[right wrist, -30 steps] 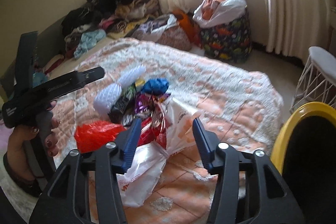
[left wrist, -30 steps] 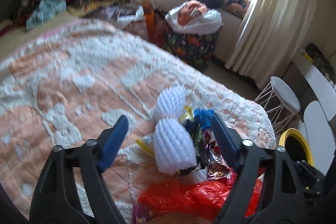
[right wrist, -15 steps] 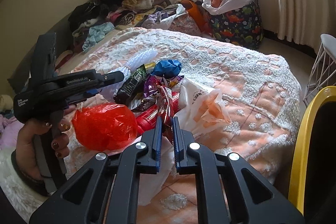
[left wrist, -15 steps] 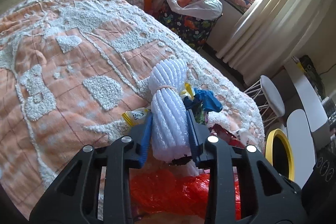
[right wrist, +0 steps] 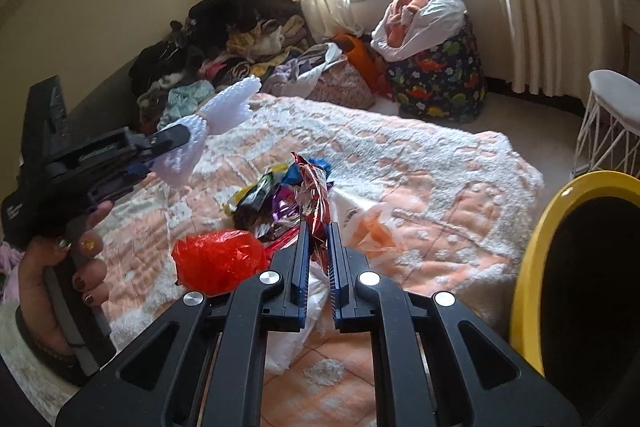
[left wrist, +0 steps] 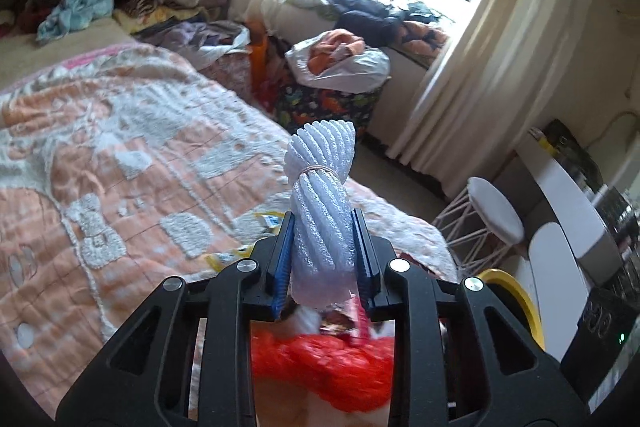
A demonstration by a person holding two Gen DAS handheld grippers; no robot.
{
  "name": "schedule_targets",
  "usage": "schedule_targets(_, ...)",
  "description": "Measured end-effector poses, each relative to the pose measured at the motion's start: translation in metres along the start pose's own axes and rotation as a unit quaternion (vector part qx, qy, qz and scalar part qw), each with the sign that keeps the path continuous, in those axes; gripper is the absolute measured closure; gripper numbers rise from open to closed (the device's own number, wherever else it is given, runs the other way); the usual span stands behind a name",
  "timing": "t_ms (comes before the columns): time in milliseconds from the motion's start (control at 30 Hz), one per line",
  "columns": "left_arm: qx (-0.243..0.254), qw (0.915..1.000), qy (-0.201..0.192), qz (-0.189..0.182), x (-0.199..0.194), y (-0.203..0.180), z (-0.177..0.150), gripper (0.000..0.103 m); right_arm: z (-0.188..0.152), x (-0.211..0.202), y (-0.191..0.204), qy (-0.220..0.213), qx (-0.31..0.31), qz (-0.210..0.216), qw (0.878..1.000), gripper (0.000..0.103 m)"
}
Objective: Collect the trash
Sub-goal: 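Carry both held items over the yellow-rimmed bin with both tools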
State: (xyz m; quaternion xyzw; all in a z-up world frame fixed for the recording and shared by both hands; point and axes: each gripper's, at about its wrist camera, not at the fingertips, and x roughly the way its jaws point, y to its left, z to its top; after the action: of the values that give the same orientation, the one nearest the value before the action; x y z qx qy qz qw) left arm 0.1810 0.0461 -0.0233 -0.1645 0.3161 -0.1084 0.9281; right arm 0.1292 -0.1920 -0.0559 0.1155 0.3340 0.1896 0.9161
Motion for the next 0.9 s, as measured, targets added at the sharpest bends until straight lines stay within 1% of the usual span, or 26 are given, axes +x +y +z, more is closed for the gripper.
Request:
schedule_targets(267, 0.042, 0.9987, 0.005, -0.030, -0.005, -0.042, -0.015, 0.082, 0.004, -0.033, -0.025, -0.032, 0.030, -0.023, 0.999, 0.094)
schedule_targets(500, 0.075, 0.9958, 0.018, -0.049, -0.003, -0.077, -0.033, 0.082, 0.001, -0.058, -0.046, -0.055, 0.054, -0.047, 0.996, 0.094)
schedule_targets(900, 0.111, 0.9906, 0.041, -0.069, 0.002, -0.115, -0.056, 0.082, -0.008, -0.087, -0.087, -0.081, 0.102, -0.086, 0.988, 0.094)
